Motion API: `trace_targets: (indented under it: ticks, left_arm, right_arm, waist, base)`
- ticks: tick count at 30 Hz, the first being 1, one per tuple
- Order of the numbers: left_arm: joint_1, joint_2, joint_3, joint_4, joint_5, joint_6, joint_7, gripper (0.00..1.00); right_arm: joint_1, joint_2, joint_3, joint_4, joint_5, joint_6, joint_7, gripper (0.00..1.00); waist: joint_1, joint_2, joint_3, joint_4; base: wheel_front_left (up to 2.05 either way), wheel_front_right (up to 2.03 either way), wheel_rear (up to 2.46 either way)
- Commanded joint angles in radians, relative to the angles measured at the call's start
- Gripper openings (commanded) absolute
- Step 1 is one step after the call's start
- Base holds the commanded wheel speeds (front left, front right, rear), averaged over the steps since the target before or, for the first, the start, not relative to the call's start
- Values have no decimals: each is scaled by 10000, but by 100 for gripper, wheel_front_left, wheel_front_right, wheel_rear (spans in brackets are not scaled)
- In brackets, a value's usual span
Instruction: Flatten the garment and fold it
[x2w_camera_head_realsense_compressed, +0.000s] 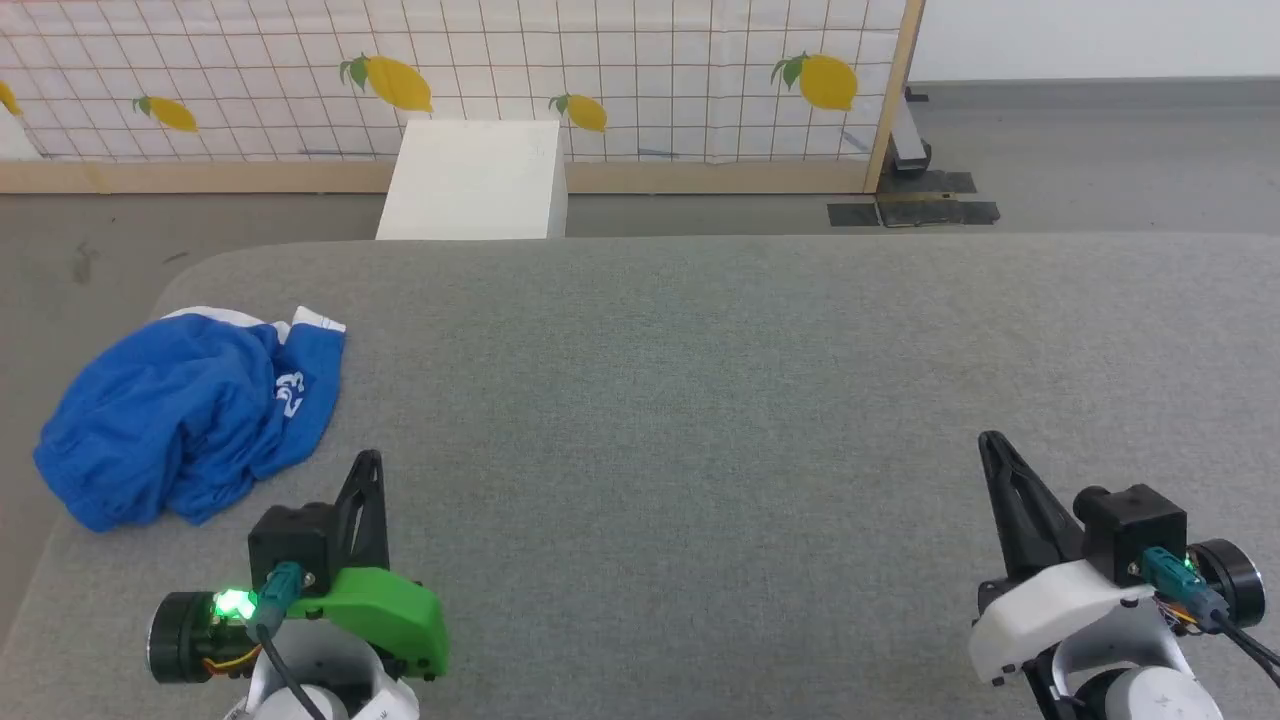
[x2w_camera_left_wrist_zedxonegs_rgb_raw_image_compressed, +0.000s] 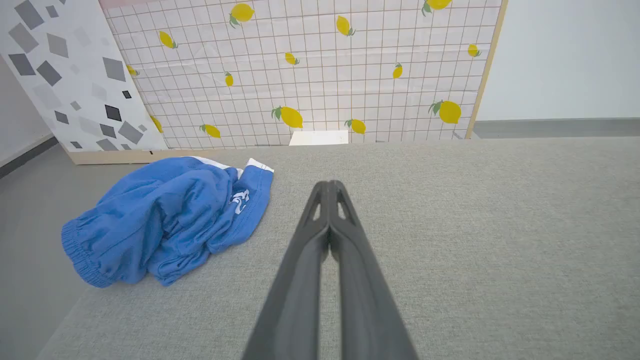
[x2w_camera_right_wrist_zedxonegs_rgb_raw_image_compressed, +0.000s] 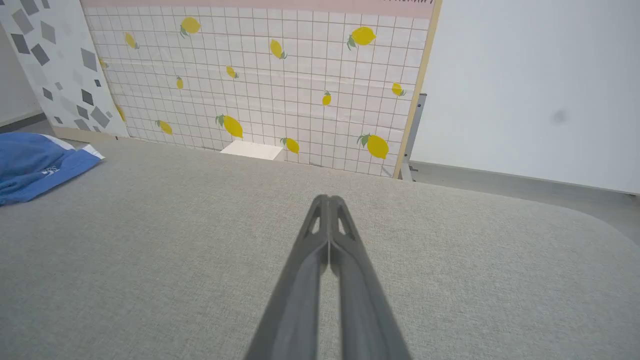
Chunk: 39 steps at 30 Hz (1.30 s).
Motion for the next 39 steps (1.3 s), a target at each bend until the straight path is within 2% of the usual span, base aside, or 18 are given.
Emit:
trace_targets:
  ticks: [1,30,31,39]
  left_arm:
    - [115,-34,28,-26,131,-11,14,0]
    - [115,-34,28,-26,131,-11,14,0]
    - [0,0,-3,2,-7,0,-1,100]
    - [10,1,-52,60,-102,9,-84,100]
  right_arm:
    - [-9,22,12,-49,-64,-15,1,0]
    - [-9,22,12,-49,-64,-15,1,0]
    - [1,-2,-5,2,5,0,-2,100]
    - [28,-5,-41,53,93,0,-86,100]
  waist:
    - [0,0,0,0]
    - [0,0,0,0]
    - [0,0,0,0]
    - [0,0,2,-1]
  base:
    - [0,0,0]
    - [0,0,0]
    - [0,0,0]
    - [0,0,0]
